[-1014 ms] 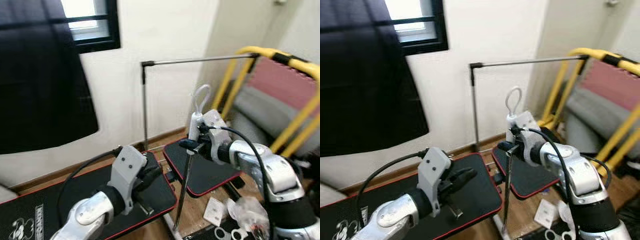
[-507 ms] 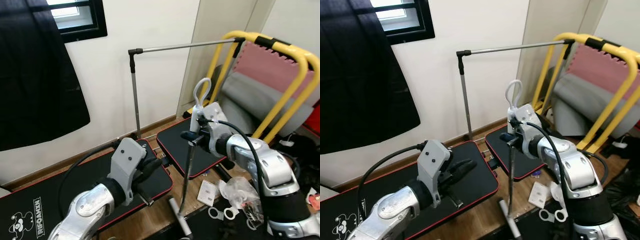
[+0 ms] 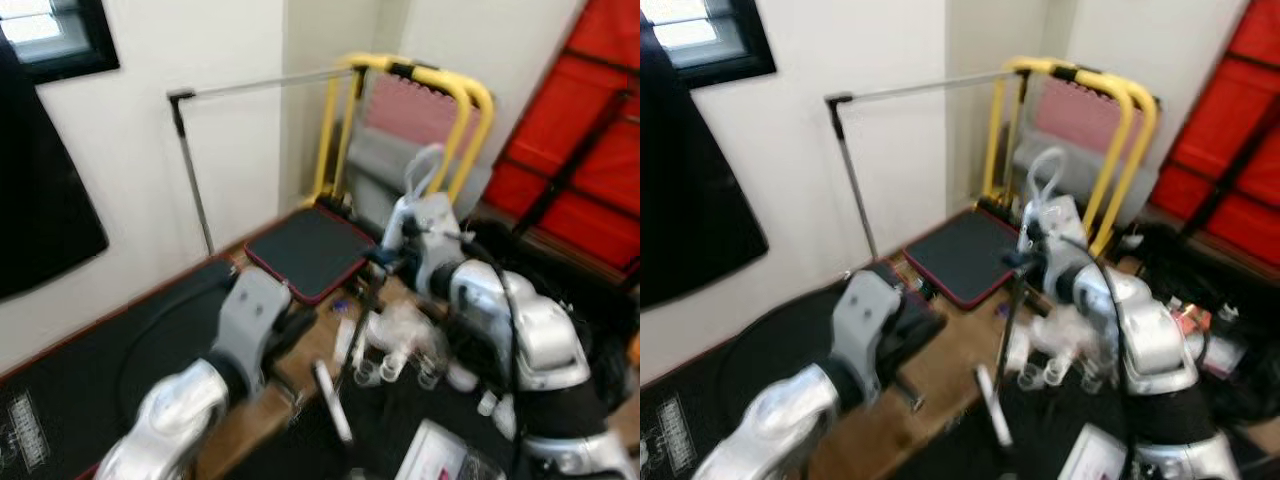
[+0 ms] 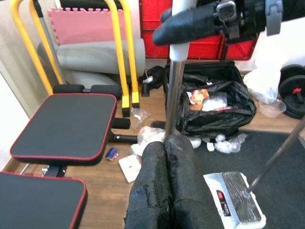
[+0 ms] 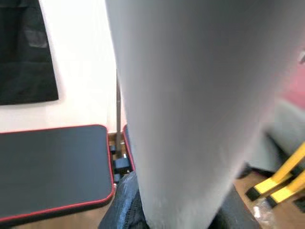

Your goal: Sweep floor

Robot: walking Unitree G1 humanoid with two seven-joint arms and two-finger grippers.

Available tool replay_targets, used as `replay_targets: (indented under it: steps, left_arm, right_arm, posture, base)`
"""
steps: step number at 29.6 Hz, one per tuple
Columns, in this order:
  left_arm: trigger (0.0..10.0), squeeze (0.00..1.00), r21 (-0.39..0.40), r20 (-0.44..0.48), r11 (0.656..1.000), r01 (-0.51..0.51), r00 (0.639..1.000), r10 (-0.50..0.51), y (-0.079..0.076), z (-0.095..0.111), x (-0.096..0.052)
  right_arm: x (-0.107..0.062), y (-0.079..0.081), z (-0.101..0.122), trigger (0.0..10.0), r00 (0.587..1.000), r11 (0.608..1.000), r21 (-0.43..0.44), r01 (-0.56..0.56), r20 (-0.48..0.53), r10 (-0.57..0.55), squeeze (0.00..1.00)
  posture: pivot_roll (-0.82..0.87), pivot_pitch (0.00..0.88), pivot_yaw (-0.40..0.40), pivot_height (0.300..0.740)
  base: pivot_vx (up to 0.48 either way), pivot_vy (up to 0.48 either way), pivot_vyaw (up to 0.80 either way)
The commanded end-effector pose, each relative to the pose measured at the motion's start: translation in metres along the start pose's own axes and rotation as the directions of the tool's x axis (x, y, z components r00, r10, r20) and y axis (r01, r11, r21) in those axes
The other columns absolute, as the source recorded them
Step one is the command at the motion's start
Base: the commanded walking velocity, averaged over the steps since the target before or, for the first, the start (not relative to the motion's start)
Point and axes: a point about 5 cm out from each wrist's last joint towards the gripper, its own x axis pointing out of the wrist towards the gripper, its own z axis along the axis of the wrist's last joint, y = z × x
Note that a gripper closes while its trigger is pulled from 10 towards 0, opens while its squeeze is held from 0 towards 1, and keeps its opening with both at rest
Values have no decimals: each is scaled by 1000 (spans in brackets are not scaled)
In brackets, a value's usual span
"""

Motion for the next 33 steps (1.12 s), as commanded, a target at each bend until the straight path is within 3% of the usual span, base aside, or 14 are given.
replay_targets:
  steps: [1, 4, 8, 12, 19, 26, 33]
  left_arm:
    - [10000, 0, 4, -14, 999, -36, 999, 36, 2, -4, 0]
    - [10000, 0, 15, -12, 998, -60, 998, 60, 6, -5, 0]
    - [10000, 0, 30, -1, 993, -115, 993, 115, 11, -6, -1]
    - [10000, 0, 31, 3, 991, -127, 992, 127, 13, -6, -2]
    - [10000, 0, 54, 11, 979, -198, 980, 198, 21, -9, -2]
    - [10000, 0, 60, 18, 968, -243, 970, 242, 25, -11, -3]
    - [10000, 0, 11, 33, 961, -278, 960, 277, 31, -11, -8]
  right_arm:
    - [0, -1, 8, 10000, 998, 1000, 5, 2, 55, -2, 0]
    - [0, -1, 12, 10000, 996, 1000, 11, 10, 93, -11, 0]
    - [1, 5, 28, 10000, 974, 997, 70, -20, 225, 4, 0]
    - [1, 8, 32, 10000, 965, 995, 85, -45, 260, 21, 0]
    - [-2, 17, 48, 10000, 918, 988, 121, -93, 394, 38, 0]
    - [-5, 21, 50, 10000, 902, 990, 75, -120, 424, 77, 0]
    - [-14, 38, 57, 10000, 835, 961, 19, -276, 499, 230, 0]
  posture:
    - [-70, 1, -81, 740]
    - [-69, 4, -82, 740]
    - [-68, 6, -83, 740]
    - [-66, 6, -85, 740]
    - [-67, 11, -89, 740]
    - [-68, 12, -89, 740]
    - [-67, 18, -92, 740]
  base:
    - [0, 0, -800]
    - [0, 0, -800]
    - [0, 0, -800]
    - [0, 0, -800]
    - [0, 0, -800]
    - [0, 0, -426]
    - [0, 0, 0]
